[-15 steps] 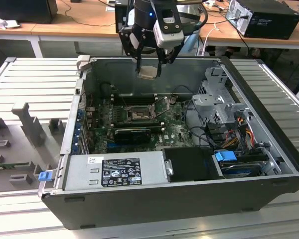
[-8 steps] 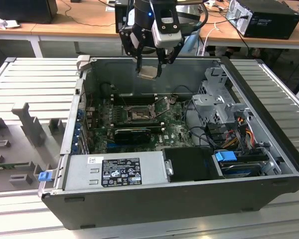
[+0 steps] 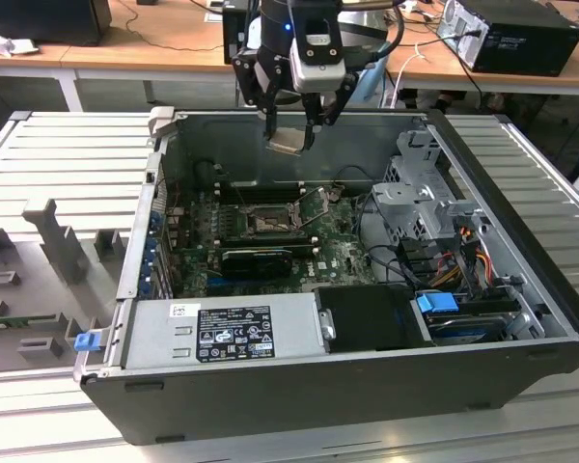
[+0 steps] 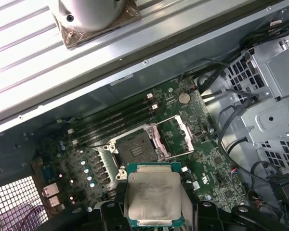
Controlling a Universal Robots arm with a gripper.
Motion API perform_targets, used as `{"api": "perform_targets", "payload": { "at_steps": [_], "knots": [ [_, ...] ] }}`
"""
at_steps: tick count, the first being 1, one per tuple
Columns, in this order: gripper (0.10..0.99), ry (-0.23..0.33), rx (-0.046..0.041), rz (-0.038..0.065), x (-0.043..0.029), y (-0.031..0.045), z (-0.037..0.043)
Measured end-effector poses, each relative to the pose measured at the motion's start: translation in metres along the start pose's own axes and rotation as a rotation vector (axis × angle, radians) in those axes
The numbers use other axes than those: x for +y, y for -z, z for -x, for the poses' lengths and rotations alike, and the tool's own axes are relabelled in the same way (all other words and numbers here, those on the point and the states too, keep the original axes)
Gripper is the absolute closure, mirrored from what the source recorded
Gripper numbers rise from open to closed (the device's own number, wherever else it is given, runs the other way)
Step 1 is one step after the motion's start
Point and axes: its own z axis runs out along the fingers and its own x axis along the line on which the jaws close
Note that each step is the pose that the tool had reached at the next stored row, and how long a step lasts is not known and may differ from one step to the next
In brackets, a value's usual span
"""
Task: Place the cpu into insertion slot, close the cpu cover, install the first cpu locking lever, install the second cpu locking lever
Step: 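Place the cpu into insertion slot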
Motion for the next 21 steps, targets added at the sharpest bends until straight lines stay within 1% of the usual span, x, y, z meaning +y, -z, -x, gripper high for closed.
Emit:
{"api": "perform_targets", "payload": {
  "at_steps": [3,9,13,18,21],
  "knots": [
    [0.557,-0.016,-0.0016,0.000,0.0000,0.0000,0.0000],
    [0.557,-0.072,-0.0074,-0.001,0.0000,0.0000,0.0000],
    [0.557,-0.094,-0.0097,-0.001,0.0000,0.0000,0.0000],
    [0.557,-0.140,-0.0139,0.000,0.0000,0.0000,0.0000],
    [0.557,-0.157,-0.0154,0.000,0.0000,0.0000,0.0000]
  ]
}}
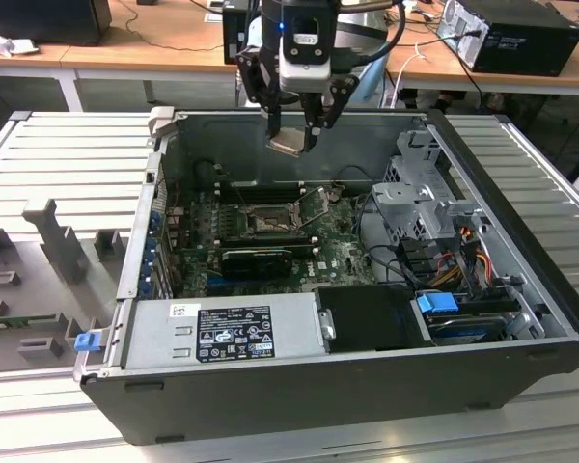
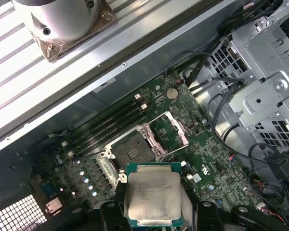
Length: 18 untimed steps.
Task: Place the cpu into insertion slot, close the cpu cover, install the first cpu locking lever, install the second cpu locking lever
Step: 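Place the cpu into insertion slot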
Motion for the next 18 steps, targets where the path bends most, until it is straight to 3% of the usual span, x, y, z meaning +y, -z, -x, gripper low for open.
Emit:
{"api": "perform_targets", "payload": {
  "at_steps": [18],
  "knots": [
    [0.557,-0.130,-0.0112,0.002,0.0000,0.0000,0.0000]
  ]
}}
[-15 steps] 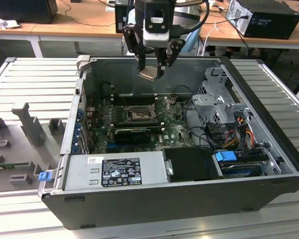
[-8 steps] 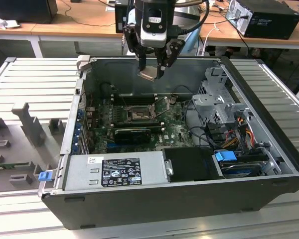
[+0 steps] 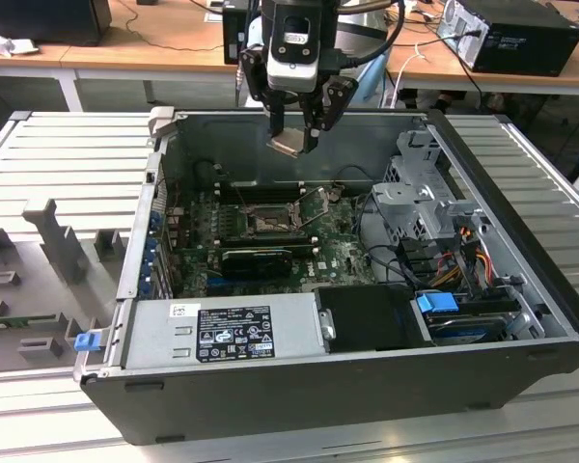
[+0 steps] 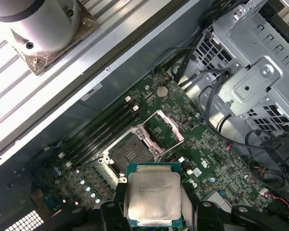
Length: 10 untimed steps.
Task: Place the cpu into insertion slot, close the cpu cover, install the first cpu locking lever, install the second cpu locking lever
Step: 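Place the cpu into insertion slot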
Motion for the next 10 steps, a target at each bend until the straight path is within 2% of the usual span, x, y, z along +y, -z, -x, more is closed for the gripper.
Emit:
{"api": "perform_targets", "payload": {
  "at_steps": [10],
  "knots": [
    [0.557,-0.057,-0.0050,0.001,0.0000,0.0000,0.0000]
  ]
}}
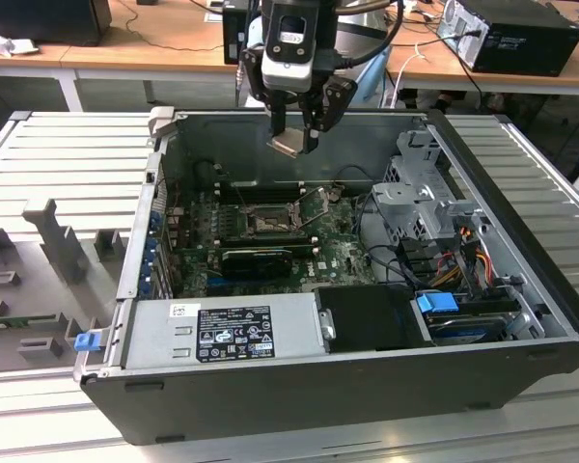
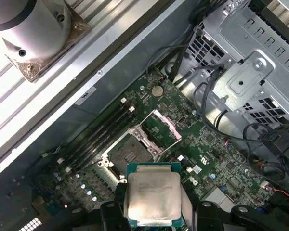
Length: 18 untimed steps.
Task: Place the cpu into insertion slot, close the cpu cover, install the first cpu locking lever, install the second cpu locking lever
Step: 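Place the cpu into insertion slot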
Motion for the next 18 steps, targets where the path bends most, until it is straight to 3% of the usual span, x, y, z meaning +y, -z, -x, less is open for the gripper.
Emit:
{"api": "perform_targets", "payload": {
  "at_steps": [18],
  "knots": [
    [0.557,-0.106,-0.0091,0.002,0.0000,0.0000,0.0000]
  ]
}}
